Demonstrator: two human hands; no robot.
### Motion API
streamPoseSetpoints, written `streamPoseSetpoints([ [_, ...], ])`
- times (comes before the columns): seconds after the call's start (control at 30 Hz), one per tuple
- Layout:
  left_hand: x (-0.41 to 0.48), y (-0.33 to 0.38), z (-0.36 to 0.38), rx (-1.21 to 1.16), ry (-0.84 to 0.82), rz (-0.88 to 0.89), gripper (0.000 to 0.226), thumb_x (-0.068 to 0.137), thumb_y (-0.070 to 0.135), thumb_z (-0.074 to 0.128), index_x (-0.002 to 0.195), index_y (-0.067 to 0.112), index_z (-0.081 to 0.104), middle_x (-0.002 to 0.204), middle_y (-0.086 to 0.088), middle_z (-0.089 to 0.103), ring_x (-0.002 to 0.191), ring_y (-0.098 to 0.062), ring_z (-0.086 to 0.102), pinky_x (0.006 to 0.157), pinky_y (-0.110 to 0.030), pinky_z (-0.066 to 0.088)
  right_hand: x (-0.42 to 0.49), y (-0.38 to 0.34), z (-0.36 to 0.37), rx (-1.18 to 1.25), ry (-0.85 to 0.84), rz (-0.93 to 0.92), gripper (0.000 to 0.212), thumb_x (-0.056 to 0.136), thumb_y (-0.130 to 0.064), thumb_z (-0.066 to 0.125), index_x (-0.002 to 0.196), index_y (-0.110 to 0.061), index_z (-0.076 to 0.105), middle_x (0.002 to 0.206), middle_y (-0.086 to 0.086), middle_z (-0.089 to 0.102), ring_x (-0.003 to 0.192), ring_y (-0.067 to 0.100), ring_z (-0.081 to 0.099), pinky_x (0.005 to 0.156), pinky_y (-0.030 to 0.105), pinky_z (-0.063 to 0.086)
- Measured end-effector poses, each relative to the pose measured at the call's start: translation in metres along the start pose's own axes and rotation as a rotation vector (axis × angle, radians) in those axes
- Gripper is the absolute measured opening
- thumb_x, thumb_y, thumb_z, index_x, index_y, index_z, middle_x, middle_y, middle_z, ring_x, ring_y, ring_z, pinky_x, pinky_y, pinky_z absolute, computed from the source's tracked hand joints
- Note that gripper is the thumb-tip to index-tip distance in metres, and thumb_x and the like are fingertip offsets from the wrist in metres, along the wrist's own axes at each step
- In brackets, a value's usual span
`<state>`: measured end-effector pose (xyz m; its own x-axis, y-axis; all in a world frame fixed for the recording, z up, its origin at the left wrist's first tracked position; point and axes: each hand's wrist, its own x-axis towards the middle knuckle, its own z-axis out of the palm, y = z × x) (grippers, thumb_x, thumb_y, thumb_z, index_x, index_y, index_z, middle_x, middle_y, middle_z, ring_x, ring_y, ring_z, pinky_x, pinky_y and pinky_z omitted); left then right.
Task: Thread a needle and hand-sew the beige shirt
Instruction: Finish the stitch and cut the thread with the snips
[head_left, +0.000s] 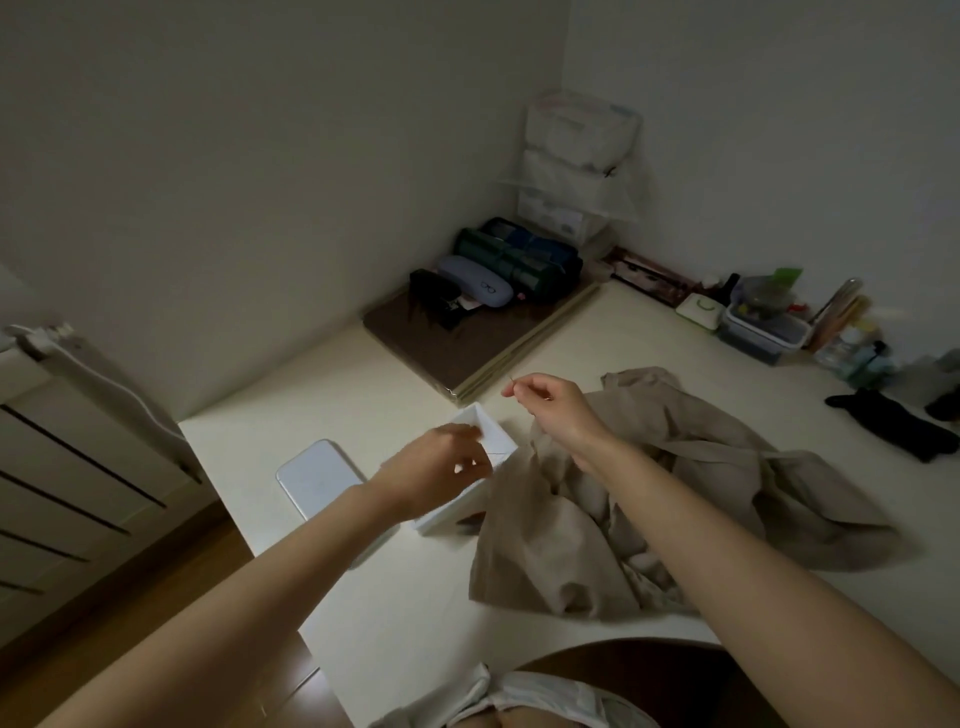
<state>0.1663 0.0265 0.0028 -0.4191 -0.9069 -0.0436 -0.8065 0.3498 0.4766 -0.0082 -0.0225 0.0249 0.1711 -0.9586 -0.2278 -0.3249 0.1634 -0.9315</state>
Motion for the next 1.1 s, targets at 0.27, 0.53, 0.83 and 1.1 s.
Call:
streamPoseSetpoints([
  [0.27, 0.025, 0.024, 0.014, -0.376, 0.324, -0.250, 0.029, 0.094, 0.035, 0.055, 0.115, 0.018, 0.064, 0.116, 0.006, 0.056, 0.111, -0.009, 0.046, 0.089, -0.019, 0.035, -0.007, 0.010, -0.004, 0.068, 0.037, -0.103, 0.012, 0.092, -0.009, 0.058, 0.096, -0.014, 0.067, 0.087, -0.004, 0.066, 0.087, 0.005, 0.062, 0.072, 0.007, 0.048],
  [0.53, 0.046, 0.040, 0.035, -0.595, 0.247, -0.261, 0.020, 0.091, 0.027, 0.061, 0.097, 0.012, 0.073, 0.097, 0.001, 0.070, 0.082, -0.003, 0.060, 0.069, -0.001, 0.040, -0.008, 0.023, -0.017, 0.182, 0.133, -0.079, 0.011, 0.094, -0.007, 0.055, 0.096, -0.012, 0.065, 0.087, -0.004, 0.065, 0.082, 0.004, 0.061, 0.069, 0.011, 0.050],
  [0.83, 0.041, 0.032, 0.047, -0.581, 0.203, -0.274, 0.012, 0.087, 0.028, 0.067, 0.089, 0.018, 0.074, 0.084, 0.014, 0.066, 0.077, 0.009, 0.059, 0.068, -0.001, 0.043, -0.003, 0.067, -0.046, 0.022, 0.223, 0.224, 0.020, 0.093, -0.009, 0.056, 0.108, 0.001, 0.065, 0.091, 0.008, 0.066, 0.084, 0.018, 0.060, 0.072, 0.018, 0.048],
  [1.1, 0.051, 0.034, 0.047, -0.418, 0.170, -0.186, 0.014, 0.090, 0.020, 0.064, 0.095, 0.013, 0.074, 0.088, 0.009, 0.063, 0.076, 0.004, 0.054, 0.070, 0.003, 0.037, -0.021, 0.053, -0.031, -0.392, -0.122, -0.131, 0.035, 0.091, -0.019, 0.062, 0.125, -0.015, 0.059, 0.119, -0.002, 0.062, 0.109, 0.009, 0.055, 0.094, 0.020, 0.041],
])
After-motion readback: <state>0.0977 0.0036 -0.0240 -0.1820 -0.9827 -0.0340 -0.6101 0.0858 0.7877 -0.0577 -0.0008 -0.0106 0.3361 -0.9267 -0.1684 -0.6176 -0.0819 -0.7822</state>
